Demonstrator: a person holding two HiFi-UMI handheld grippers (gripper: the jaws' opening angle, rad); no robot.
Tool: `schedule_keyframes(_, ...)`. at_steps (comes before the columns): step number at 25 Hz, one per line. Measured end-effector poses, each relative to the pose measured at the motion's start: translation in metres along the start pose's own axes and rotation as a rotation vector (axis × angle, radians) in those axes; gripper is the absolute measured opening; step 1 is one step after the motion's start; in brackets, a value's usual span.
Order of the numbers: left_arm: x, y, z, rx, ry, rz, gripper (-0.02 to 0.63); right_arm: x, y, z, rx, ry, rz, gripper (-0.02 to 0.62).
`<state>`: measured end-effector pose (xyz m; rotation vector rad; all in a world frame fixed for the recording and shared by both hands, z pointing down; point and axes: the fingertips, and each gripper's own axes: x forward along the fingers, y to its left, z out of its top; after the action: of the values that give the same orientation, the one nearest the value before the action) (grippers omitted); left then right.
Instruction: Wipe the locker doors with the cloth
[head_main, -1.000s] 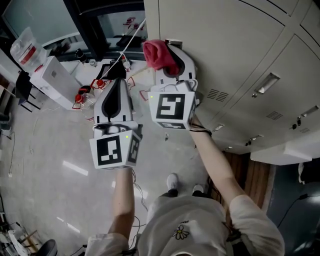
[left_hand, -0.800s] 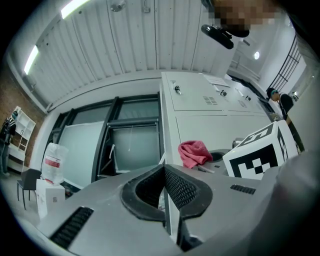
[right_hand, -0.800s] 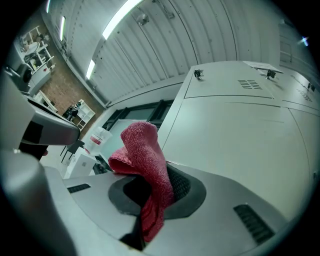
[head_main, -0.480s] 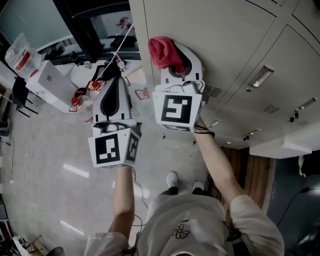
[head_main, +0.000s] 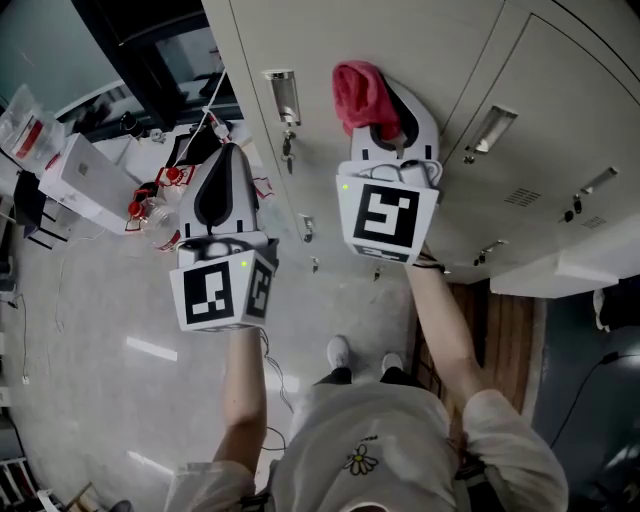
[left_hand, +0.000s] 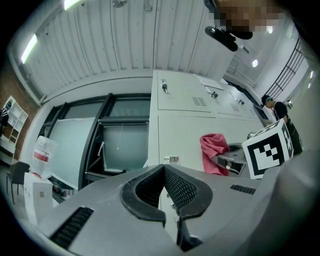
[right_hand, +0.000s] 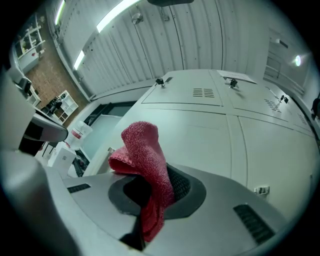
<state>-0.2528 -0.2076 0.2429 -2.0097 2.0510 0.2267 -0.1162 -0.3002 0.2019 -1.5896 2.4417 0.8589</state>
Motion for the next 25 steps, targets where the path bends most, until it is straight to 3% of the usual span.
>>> schedule_keyframes(8, 0.009, -0.038, 0.004, 0.002, 0.001, -0.037, 0.015, -0.035, -0.076, -0.031, -0.034, 0.073, -0.099, 0.032)
schedule_keyframes(14, 0.016, -0.065, 0.001, -0.013, 0.008, -0.058, 0.015, -0.049, -0.106, -0.046, -0.033, 0.112, -0.131, 0.032)
schedule_keyframes(21, 0.016, -0.070, -0.006, -0.011, 0.020, -0.044, 0.015, -0.052, -0.109, -0.046, -0.020, 0.103, -0.139, 0.032)
schedule_keyframes(25, 0.012, -0.058, -0.011, -0.017, 0.027, -0.016, 0.015, -0.052, -0.063, -0.012, 0.052, -0.044, -0.011, 0.032)
